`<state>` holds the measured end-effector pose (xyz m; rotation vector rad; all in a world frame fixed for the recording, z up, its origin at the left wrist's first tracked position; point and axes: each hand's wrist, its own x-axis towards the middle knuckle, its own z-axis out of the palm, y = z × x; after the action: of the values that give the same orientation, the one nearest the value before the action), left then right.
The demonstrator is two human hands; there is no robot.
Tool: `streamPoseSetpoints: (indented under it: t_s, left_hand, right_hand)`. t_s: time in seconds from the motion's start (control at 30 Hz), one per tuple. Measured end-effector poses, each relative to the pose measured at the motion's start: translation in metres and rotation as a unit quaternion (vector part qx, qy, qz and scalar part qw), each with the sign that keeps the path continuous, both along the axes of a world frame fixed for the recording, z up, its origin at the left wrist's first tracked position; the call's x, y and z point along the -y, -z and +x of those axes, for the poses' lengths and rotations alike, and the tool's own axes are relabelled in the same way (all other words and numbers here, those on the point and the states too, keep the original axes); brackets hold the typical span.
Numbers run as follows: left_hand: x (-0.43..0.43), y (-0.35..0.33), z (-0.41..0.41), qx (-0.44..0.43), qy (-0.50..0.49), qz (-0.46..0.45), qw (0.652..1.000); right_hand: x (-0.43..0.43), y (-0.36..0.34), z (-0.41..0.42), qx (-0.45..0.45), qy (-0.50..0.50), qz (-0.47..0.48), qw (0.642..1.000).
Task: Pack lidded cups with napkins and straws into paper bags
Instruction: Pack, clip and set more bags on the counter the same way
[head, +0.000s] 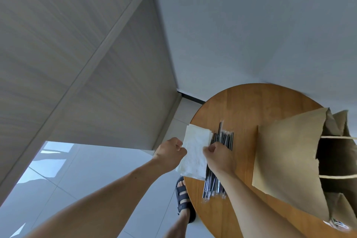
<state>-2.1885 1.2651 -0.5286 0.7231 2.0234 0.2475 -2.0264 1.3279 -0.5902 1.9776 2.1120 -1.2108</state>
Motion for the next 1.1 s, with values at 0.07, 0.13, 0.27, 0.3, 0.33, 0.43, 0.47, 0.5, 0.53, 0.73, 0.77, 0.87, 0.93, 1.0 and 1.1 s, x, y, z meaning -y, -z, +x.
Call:
streamPoseSetpoints:
  t_s: [0.07,0.13,0.27,0.3,0.33,0.43,0.47,0.5,0.53,0.73,0.77,0.87,0.93,1.0,1.1]
  left_hand:
    - [-0.005,-0.002,0.005,0.014,-0.014,0.016,1.000]
    - [-0.012,-0.004,0.010,0.053,-0.043,0.019,0.998]
    - [-0.024,-0.009,0.018,0.177,-0.146,0.016,0.973]
    - [-0.025,-0.009,0.020,0.220,-0.177,0.022,0.959]
    - [-0.025,-0.010,0.022,0.263,-0.203,0.027,0.943]
    - [-0.027,-0.010,0.028,0.309,-0.238,0.061,0.919]
    - [-0.028,-0.011,0.029,0.301,-0.246,0.071,0.919]
    - [-0.028,-0.011,0.029,0.285,-0.253,0.078,0.921]
    - [-0.028,-0.010,0.029,0.263,-0.255,0.082,0.927]
    - [-0.023,-0.008,0.023,0.167,-0.205,0.083,0.961]
    - [-0.023,-0.008,0.023,0.160,-0.199,0.082,0.963]
    - [-0.022,-0.009,0.023,0.144,-0.179,0.080,0.970]
    - [-0.022,-0.010,0.025,0.144,-0.172,0.077,0.971]
    - [-0.023,-0.013,0.028,0.146,-0.166,0.072,0.973]
    - [-0.026,-0.019,0.032,0.150,-0.164,0.066,0.973]
  right_hand:
    - [0.000,-0.007,0.001,-0.089,0.033,-0.024,0.995]
    - [-0.005,-0.018,0.004,-0.187,0.093,-0.068,0.976]
    - [-0.019,-0.045,0.013,-0.341,0.195,-0.164,0.905]
    - [-0.022,-0.050,0.015,-0.371,0.196,-0.186,0.888]
    - [-0.024,-0.053,0.017,-0.390,0.193,-0.199,0.878]
    - [-0.028,-0.052,0.027,-0.403,0.211,-0.186,0.871]
    - [-0.028,-0.046,0.031,-0.380,0.218,-0.154,0.885]
    - [-0.026,-0.038,0.035,-0.333,0.219,-0.111,0.911]
    - [-0.024,-0.028,0.041,-0.260,0.206,-0.066,0.941]
    - [0.005,0.011,0.054,0.104,0.006,-0.045,0.994]
    - [0.006,0.014,0.054,0.118,0.002,-0.047,0.992]
    - [0.004,0.016,0.053,0.132,-0.015,-0.031,0.991]
    - [0.003,0.015,0.054,0.125,-0.019,-0.037,0.991]
    - [0.003,0.010,0.054,0.113,-0.012,-0.056,0.992]
    - [0.003,-0.005,0.055,0.094,0.014,-0.067,0.993]
